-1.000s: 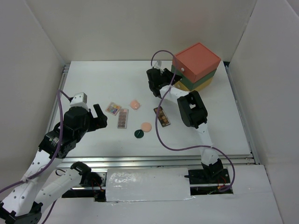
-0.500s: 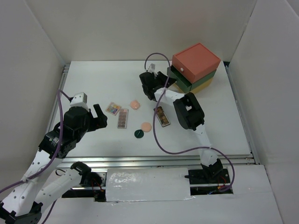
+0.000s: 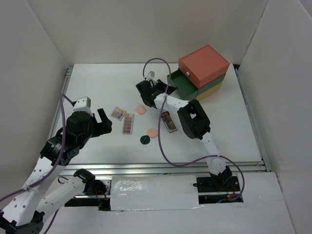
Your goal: Organize the makeup
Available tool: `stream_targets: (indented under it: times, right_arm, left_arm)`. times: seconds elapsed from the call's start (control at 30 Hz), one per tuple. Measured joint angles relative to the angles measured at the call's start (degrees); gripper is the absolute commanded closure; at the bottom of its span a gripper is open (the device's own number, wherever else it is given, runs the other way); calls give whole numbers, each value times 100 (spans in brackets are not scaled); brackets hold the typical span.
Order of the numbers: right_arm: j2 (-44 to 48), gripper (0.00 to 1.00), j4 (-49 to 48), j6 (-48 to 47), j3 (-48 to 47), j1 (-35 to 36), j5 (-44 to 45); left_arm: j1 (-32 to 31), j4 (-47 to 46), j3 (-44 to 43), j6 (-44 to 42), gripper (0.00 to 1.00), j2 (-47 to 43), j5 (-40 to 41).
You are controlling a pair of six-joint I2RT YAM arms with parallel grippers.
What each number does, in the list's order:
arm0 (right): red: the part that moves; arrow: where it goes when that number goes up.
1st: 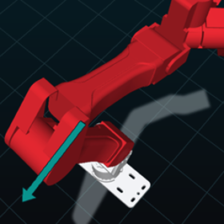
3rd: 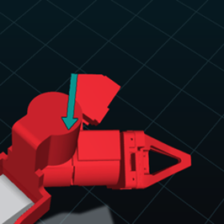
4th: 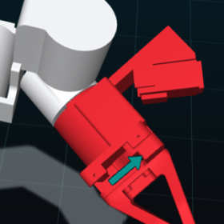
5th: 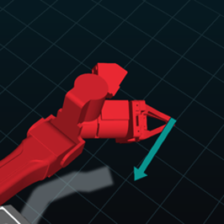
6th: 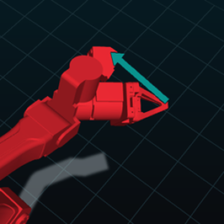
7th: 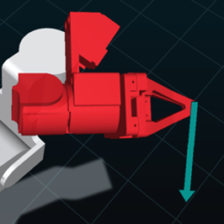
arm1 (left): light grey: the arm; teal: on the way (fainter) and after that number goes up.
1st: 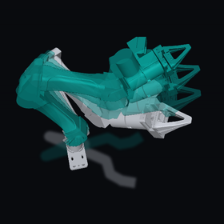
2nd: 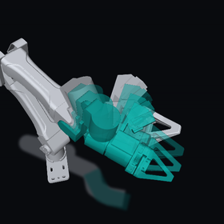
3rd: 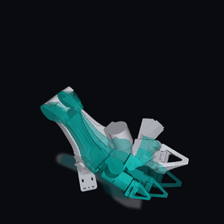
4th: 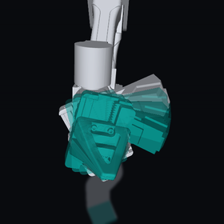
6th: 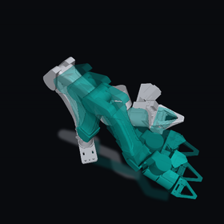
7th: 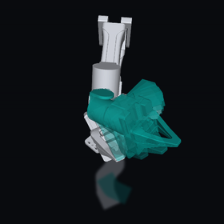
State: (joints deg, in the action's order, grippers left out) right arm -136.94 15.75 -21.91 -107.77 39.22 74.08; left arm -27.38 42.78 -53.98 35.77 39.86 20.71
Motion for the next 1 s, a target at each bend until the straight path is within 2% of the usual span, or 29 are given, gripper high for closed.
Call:
stream_targets:
  times: [0.2,0.27,0.3,0.4,0.43,0.63,0.73,0.8,0.87,0.93,0.97,1.0]
  right_arm:
    - [0,79,566,461,-264,17,-173]
    - [0,65,640,560,-326,17,-190]
    - [0,61,651,586,-337,17,-203]
    - [2,62,752,623,-341,24,-280]
    - [17,57,778,645,-341,24,-299]
    - [254,49,1058,933,-341,55,-595]
    - [476,32,1318,1158,-341,129,-769]
    - [651,26,1473,1333,-350,227,-916]
    - [824,16,1746,1558,-411,376,-1193]
    - [1032,10,2057,1902,-487,568,-1663]
    - [1187,2,2225,2096,-503,662,-2028]
    - [1362,0,2380,2308,-496,734,-2459]
  left_arm:
    - [-2,0,0,0,1,0,0]
    - [-2,0,0,0,1,0,0]
    - [-2,0,0,0,1,0,0]
    - [0,0,0,0,0,0,0]
    - [-2,0,0,0,1,0,0]
    - [-2,0,0,0,1,0,0]
    - [-2,0,0,0,1,0,0]
    - [-2,0,0,2,1,0,2]
    - [-2,2,0,7,1,0,9]
    - [-2,7,0,20,1,0,55]
    - [0,11,0,33,1,0,92]
    - [0,24,-2,48,1,-2,149]
